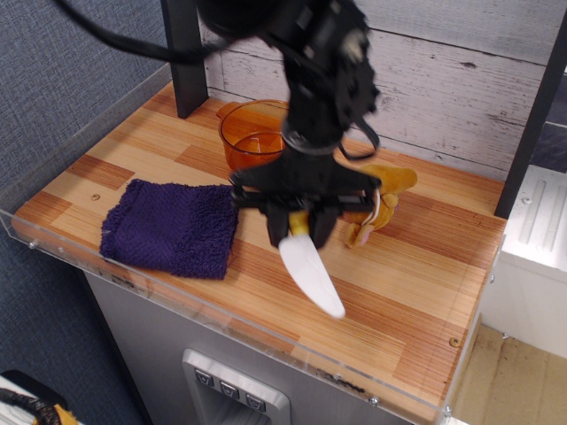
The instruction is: Put the knife on the right side of the purple cloth
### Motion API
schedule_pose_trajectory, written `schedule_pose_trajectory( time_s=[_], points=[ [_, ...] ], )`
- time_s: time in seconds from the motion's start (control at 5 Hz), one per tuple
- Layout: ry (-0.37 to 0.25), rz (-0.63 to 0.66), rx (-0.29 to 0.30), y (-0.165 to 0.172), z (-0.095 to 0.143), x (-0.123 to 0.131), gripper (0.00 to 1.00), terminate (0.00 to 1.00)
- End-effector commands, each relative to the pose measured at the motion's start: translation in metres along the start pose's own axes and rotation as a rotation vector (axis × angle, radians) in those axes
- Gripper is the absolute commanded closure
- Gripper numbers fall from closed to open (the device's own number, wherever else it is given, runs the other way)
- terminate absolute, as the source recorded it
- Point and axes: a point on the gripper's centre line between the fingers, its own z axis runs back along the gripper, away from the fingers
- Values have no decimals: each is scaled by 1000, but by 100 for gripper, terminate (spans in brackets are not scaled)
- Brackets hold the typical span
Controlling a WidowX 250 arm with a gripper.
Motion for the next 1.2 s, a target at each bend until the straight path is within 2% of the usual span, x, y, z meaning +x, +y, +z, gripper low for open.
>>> schedule_pose_trajectory(
  time_s=[0.0, 0.4, 0.6, 1.0],
  points=[
    [1, 33, 25, -5, -3, -4, 100, 0],
    [24, 62, 26, 0, -9, -7, 100, 0],
    [15, 70, 39, 2, -5, -4, 0, 0],
    [-12, 88, 56, 7, -4, -5, 0, 0]
  ],
)
